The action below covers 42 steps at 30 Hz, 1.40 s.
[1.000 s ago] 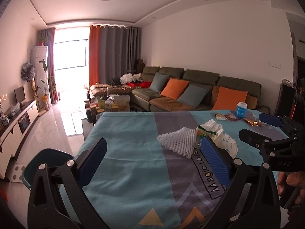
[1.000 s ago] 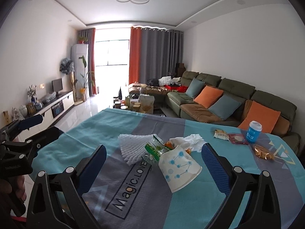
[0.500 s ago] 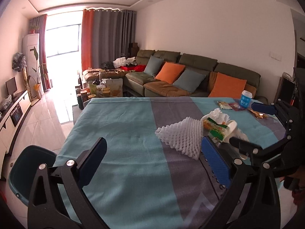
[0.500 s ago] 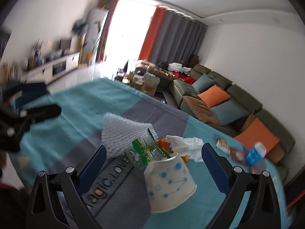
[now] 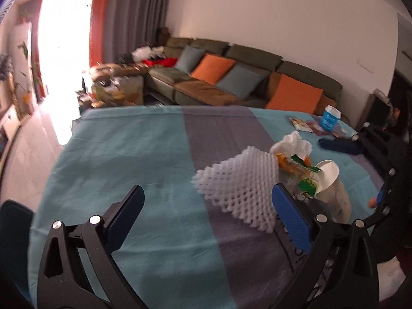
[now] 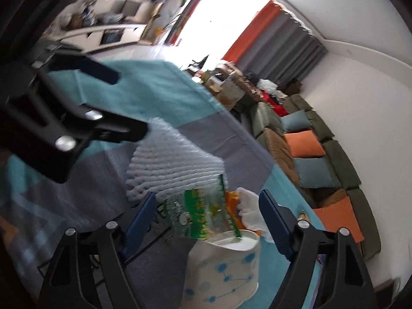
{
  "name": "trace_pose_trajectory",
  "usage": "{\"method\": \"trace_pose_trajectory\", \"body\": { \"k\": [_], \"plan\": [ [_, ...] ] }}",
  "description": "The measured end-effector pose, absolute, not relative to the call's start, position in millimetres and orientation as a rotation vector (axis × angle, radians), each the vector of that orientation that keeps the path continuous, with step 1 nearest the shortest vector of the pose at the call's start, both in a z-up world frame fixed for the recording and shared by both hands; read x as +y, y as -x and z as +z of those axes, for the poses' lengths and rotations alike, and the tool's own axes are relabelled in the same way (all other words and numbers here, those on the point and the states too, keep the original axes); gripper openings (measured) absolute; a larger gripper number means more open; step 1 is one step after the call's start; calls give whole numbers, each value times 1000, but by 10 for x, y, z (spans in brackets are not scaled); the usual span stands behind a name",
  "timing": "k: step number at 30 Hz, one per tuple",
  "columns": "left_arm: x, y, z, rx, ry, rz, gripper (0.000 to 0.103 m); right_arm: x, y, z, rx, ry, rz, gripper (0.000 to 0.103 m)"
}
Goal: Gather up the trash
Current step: 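Grasp a second white foam net with the left gripper while the right grasps the green wrapper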
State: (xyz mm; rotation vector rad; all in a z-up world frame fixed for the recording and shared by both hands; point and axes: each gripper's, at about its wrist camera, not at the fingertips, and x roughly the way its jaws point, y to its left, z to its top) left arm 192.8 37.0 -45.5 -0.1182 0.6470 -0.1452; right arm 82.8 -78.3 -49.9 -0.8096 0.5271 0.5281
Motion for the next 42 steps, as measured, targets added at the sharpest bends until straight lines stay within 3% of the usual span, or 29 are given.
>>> {"method": "trace_pose_trajectory", "body": {
  "k": [2,13,16,19,22,24,25,28,31,42],
  "plan": [
    [350,-2013,-485,672,120,-163,97,-752,-823,-551,548,844,543,64],
    [287,-2460,-649,788,251,-320,97,-717,-863,-529,598,821,560,39],
    [265,-2560,-701,807,281,-344,97,-711,-864,-525,613,802,567,25],
    [256,-2622,-761,827,325,-369,94,-722,-857,-499,621,785,564,22],
    [229,-2657,-796,840,334,-377,83,-740,-844,-467,624,768,561,16],
    [213,-2670,-804,841,332,-375,63,-744,-837,-470,624,764,560,15],
    [206,-2676,-811,841,332,-373,61,-728,-831,-482,625,764,559,14],
    [207,-2674,-829,834,335,-368,41,-715,-798,-467,618,758,557,13],
    [252,-2656,-828,822,345,-372,11,-710,-799,-434,609,746,552,11],
    [378,-2407,-506,676,320,-363,9,-741,-804,-306,566,696,531,7]
  ]
}}
